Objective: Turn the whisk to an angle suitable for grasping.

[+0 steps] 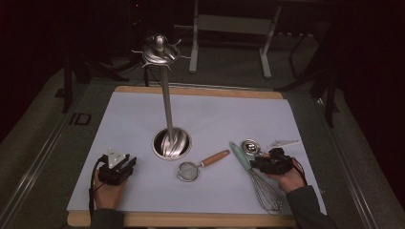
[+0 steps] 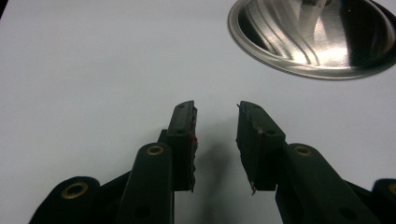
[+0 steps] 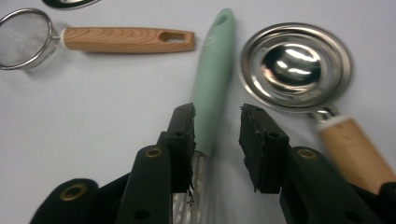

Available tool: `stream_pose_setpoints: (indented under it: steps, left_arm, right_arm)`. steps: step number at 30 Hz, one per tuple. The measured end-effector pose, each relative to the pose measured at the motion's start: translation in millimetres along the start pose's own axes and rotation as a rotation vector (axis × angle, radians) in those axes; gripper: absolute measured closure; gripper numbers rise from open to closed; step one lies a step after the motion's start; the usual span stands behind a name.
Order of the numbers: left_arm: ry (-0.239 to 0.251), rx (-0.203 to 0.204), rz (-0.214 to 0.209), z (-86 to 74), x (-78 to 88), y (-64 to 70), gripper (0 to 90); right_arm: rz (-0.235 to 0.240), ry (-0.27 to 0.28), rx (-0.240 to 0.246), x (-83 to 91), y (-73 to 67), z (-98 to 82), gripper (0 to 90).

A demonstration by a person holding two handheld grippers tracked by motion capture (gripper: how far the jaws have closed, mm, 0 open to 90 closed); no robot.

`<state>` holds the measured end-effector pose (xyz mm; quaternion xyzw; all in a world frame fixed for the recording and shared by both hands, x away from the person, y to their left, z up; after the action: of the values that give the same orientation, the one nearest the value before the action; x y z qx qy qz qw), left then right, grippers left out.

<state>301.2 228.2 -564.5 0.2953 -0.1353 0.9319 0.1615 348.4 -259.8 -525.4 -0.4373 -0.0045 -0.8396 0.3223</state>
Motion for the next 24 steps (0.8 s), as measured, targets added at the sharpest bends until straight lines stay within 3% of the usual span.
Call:
stream_pose_setpoints:
  steps: [8,18,24]
  left_arm:
    - [-0.002,-0.002,0.001,0.1,-0.3,0.5,66.6]
    - [-0.010,-0.016,0.008,0.3,-0.7,1.6,65.6]
    - [-0.017,-0.029,0.016,0.4,-1.4,2.7,65.0]
  right_arm:
    - [0.036,-0.035,-0.006,-11.0,-6.8,4.7,66.4]
    - [0.049,-0.089,-0.075,-16.9,-3.7,3.2,69.6]
    - [0.035,-0.130,-0.065,-18.7,-5.3,5.1,68.2]
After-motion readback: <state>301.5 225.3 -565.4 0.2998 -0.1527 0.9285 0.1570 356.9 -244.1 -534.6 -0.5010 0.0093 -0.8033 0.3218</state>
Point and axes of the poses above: each handheld gripper's, and its own axes: x roughly backward along the jaws, z roughly out of its top, y roughly to its right, the point moved 4 cm from there along -x, roughly forward along the jaws, and after that the axes turned 7 degrees about -x, right-handed, at the moved point
